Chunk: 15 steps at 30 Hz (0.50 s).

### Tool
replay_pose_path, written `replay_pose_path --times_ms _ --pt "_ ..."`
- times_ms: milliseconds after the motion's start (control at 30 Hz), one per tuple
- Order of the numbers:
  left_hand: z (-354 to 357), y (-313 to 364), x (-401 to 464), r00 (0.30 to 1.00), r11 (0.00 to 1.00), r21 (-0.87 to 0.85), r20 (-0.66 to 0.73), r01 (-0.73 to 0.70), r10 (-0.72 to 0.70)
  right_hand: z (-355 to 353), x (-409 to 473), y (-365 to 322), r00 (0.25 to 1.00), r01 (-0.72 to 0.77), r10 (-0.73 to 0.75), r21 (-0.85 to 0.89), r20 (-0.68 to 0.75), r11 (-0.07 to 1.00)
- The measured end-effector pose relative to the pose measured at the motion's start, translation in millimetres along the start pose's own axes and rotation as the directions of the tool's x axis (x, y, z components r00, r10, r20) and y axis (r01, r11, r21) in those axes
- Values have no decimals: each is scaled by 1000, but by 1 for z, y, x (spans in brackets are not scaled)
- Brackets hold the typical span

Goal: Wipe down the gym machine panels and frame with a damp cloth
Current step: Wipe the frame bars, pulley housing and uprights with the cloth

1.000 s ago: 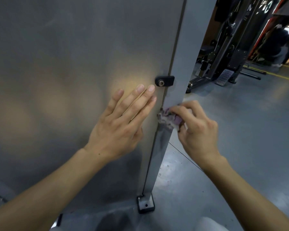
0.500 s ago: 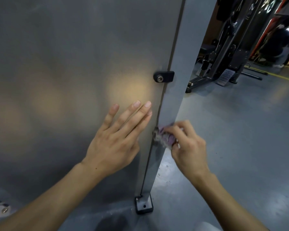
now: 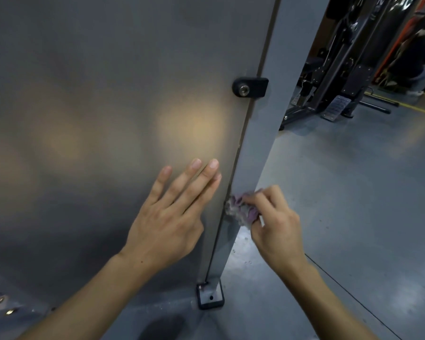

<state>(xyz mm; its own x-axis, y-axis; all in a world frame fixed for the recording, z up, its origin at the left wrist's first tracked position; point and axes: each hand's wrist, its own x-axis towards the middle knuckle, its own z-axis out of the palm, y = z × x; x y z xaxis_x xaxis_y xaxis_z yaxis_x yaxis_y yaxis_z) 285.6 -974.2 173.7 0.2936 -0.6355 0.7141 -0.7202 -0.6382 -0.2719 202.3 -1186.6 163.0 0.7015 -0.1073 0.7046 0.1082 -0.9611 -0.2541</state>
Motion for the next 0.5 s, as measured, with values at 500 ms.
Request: replay_pose_path --times_ms 500 --pt "7 11 -8 999 998 -45 22 36 -35 -14 19 -10 992 12 -7 35 -127 999"
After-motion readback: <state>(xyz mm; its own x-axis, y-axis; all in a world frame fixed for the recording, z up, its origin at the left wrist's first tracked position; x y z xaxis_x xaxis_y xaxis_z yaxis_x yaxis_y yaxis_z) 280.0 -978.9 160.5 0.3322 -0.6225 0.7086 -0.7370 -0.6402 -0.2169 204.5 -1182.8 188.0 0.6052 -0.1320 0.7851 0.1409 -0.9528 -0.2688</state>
